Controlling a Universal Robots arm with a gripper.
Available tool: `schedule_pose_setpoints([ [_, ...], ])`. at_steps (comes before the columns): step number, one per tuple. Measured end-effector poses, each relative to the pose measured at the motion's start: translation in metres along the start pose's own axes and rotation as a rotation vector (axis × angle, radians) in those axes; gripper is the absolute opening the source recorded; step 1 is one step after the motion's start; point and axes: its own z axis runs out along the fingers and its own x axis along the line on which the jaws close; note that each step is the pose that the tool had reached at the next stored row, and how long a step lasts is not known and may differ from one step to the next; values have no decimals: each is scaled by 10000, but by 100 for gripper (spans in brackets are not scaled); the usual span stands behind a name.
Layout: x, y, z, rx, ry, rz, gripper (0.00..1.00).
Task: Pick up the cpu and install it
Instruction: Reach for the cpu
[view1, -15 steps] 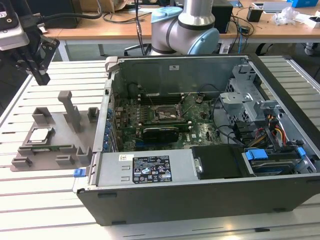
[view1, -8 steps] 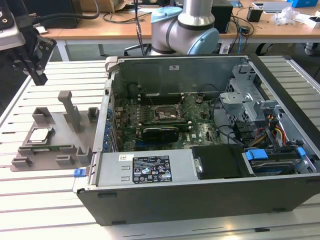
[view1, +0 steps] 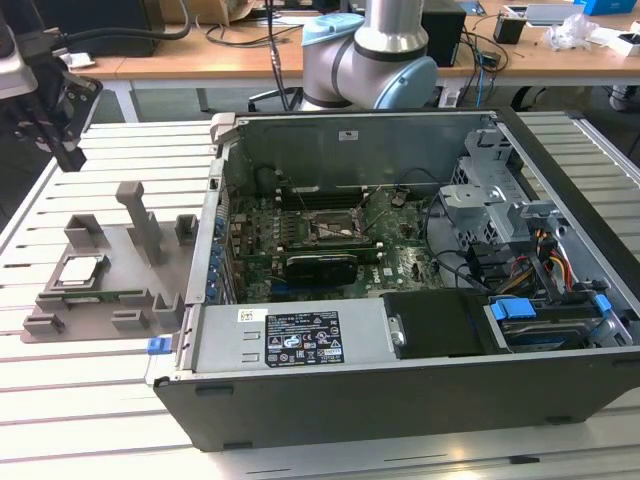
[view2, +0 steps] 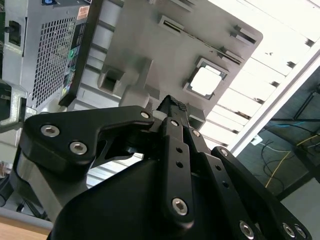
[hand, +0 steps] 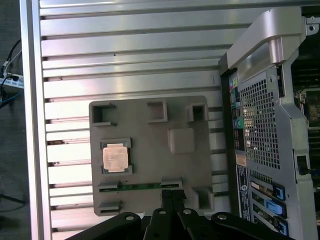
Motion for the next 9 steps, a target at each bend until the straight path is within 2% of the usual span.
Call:
schedule_pose_setpoints([
  [6,64,23,15,1,1,0,11],
  [8,126,58,28,0,-1,0,11],
  [9,210,87,38,-1,-1,1,11],
])
